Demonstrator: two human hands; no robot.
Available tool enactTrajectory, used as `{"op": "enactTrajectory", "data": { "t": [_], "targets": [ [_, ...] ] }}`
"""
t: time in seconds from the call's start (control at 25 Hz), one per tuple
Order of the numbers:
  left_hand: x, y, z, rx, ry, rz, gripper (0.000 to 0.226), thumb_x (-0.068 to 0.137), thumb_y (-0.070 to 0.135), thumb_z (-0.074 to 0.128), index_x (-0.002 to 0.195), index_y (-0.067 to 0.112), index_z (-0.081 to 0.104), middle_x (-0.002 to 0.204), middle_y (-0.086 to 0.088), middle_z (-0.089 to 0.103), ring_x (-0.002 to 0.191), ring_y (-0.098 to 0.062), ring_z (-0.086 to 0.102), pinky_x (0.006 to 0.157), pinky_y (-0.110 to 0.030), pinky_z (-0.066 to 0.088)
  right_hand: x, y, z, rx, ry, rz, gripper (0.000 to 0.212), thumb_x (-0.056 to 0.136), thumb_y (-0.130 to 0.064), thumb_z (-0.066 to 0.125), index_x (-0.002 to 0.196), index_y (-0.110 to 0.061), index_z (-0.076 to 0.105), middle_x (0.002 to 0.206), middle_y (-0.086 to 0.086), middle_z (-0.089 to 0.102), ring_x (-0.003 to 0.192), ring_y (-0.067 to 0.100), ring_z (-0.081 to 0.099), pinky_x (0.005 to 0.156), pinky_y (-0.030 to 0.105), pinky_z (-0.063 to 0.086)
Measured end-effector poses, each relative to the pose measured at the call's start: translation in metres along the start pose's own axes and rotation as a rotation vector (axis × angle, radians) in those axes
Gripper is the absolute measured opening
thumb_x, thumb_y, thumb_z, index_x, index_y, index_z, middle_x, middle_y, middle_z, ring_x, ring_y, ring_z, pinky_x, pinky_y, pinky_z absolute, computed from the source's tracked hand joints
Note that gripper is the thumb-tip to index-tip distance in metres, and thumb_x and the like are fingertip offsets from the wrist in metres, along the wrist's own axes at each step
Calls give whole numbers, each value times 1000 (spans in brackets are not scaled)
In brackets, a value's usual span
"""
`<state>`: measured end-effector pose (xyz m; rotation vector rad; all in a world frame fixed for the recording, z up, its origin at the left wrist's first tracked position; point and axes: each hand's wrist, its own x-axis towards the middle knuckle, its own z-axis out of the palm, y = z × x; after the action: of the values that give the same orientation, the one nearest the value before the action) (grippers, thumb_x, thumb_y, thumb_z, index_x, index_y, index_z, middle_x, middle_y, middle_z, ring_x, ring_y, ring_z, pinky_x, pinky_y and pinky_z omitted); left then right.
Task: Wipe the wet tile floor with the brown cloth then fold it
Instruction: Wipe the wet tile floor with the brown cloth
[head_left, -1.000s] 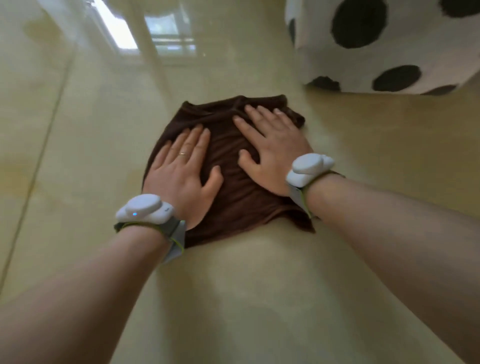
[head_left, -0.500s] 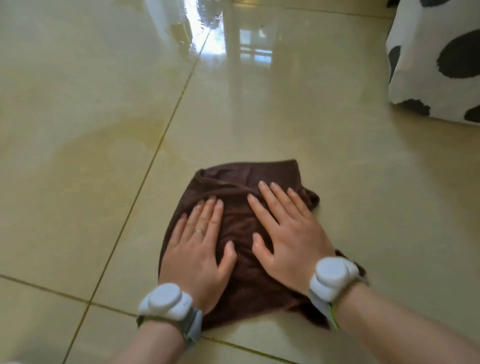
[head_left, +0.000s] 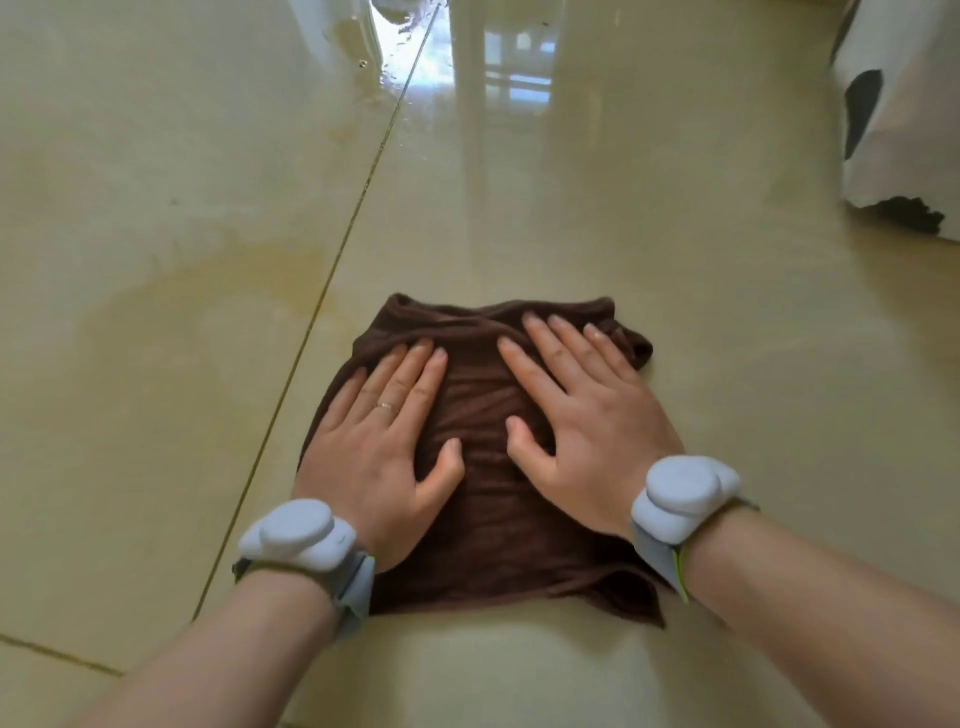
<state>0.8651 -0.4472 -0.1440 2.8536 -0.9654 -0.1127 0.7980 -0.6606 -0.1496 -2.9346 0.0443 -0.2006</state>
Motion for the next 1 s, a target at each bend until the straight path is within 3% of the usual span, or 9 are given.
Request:
{"op": "enactTrajectory", "data": {
  "t": [0.28, 0.52, 1.0],
  "targets": [
    [112, -69, -11, -29, 47, -42, 74, 93, 56, 27, 162, 30, 17, 169, 11, 15, 155, -8, 11, 126, -30, 2, 138, 4, 22, -55, -16, 37, 71, 94, -51, 33, 160, -24, 37, 167, 9, 33, 156, 25, 27, 129, 42, 12],
    [202, -118, -19, -46, 86, -26, 73, 93, 53, 32, 161, 28, 24, 167, 9, 22, 154, -9, 17, 126, -31, 6, 228, 5, 32, -78, 20, 129, 70, 94, -48, 38, 159, -23, 40, 166, 9, 35, 155, 25, 29, 129, 43, 15],
    [252, -131, -20, -107, 101, -27, 72, 93, 49, 38, 160, 23, 29, 166, 5, 28, 154, -13, 22, 127, -35, 10, 275, 6, 37, -105, 1, 187, 70, 93, -43, 38, 159, -19, 39, 165, 13, 35, 154, 30, 30, 129, 44, 14]
  ]
}}
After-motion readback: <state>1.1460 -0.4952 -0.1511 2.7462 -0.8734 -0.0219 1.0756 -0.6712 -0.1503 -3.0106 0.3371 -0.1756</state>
